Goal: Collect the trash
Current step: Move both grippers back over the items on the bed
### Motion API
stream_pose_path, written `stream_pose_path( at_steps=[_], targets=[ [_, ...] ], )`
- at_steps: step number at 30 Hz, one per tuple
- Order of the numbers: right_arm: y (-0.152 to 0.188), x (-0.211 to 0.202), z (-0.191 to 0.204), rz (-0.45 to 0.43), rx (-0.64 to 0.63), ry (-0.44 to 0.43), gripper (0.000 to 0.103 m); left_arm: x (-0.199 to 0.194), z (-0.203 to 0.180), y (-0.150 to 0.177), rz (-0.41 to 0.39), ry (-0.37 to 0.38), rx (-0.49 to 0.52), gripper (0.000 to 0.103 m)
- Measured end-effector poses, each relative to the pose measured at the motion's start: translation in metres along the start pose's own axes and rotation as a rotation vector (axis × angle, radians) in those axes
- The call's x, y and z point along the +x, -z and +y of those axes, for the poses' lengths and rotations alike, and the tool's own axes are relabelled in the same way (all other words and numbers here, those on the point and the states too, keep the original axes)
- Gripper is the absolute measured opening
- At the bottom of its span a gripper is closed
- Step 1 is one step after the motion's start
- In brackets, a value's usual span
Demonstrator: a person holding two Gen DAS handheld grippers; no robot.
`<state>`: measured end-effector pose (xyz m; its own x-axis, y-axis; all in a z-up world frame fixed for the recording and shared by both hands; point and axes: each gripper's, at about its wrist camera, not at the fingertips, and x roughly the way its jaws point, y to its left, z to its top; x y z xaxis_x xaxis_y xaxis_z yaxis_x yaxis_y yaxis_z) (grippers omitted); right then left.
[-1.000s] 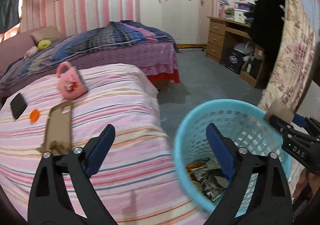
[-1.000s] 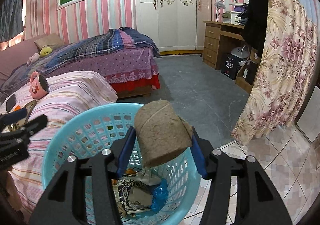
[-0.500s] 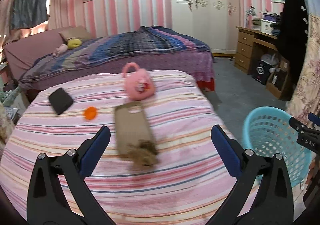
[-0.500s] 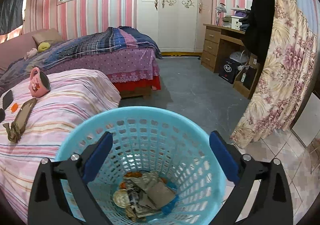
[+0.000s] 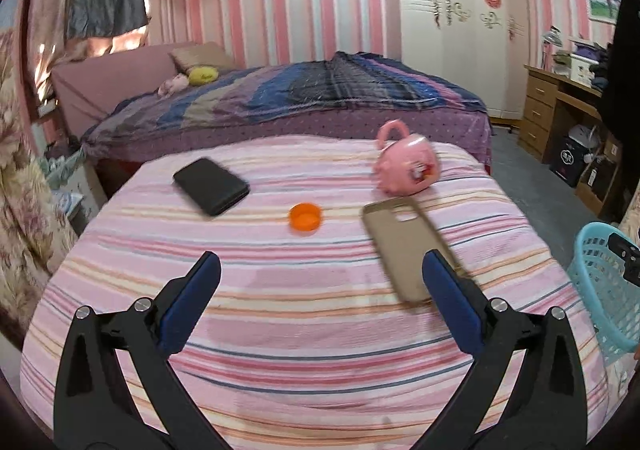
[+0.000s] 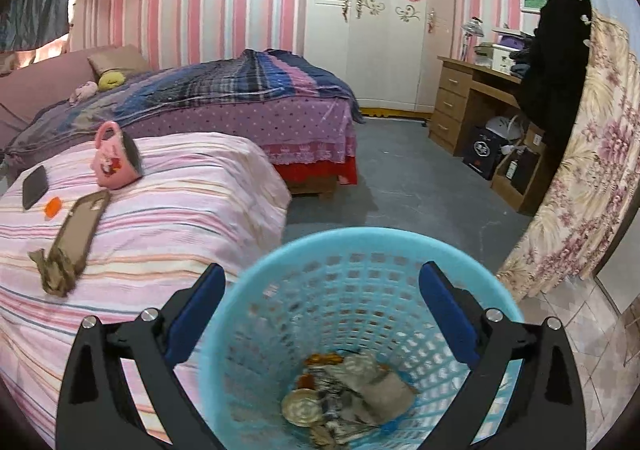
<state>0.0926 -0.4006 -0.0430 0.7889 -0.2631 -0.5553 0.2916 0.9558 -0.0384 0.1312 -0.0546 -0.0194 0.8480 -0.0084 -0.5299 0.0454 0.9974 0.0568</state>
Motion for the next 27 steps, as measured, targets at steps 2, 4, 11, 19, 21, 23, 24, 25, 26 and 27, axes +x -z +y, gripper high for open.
stream_pose_path(
  at_steps=[2, 4, 11, 19, 21, 23, 24, 25, 26, 27],
  targets=[
    [-0.001, 0.001, 0.012, 0.003, -0.008, -0.014, 0.095, 0.005, 0.012, 0.003, 0.013, -0.010, -0.010, 0.097],
    [-0.003, 0.003, 0.029, 0.004, -0.019, -0.037, 0.095, 0.008, 0.025, 0.005, 0.016, -0.025, -0.020, 0.097],
    [-0.006, 0.004, 0.079, 0.007, -0.082, -0.099, 0.095, 0.025, 0.052, 0.015, 0.075, -0.043, -0.048, 0.098],
    [-0.002, 0.000, 0.115, 0.005, -0.128, -0.158, 0.095, 0.031, 0.074, 0.019, 0.097, -0.083, -0.048, 0.098],
    [0.000, -0.002, 0.126, 0.007, -0.147, -0.175, 0.095, 0.031, 0.080, 0.017, 0.097, -0.091, -0.064, 0.098],
    [0.000, -0.003, 0.131, 0.006, -0.156, -0.179, 0.095, 0.033, 0.085, 0.016, 0.099, -0.096, -0.081, 0.098],
    [0.001, -0.005, 0.136, 0.003, -0.165, -0.187, 0.095, 0.035, 0.089, 0.015, 0.102, -0.097, -0.093, 0.098],
    [0.002, -0.007, 0.142, 0.001, -0.173, -0.198, 0.095, 0.036, 0.090, 0.015, 0.105, -0.097, -0.099, 0.098],
    [0.003, -0.006, 0.144, 0.001, -0.176, -0.203, 0.095, 0.037, 0.091, 0.015, 0.109, -0.098, -0.105, 0.098],
    [0.005, -0.008, 0.152, 0.005, -0.185, -0.230, 0.095, 0.039, 0.093, 0.015, 0.115, -0.099, -0.112, 0.098]
  ],
)
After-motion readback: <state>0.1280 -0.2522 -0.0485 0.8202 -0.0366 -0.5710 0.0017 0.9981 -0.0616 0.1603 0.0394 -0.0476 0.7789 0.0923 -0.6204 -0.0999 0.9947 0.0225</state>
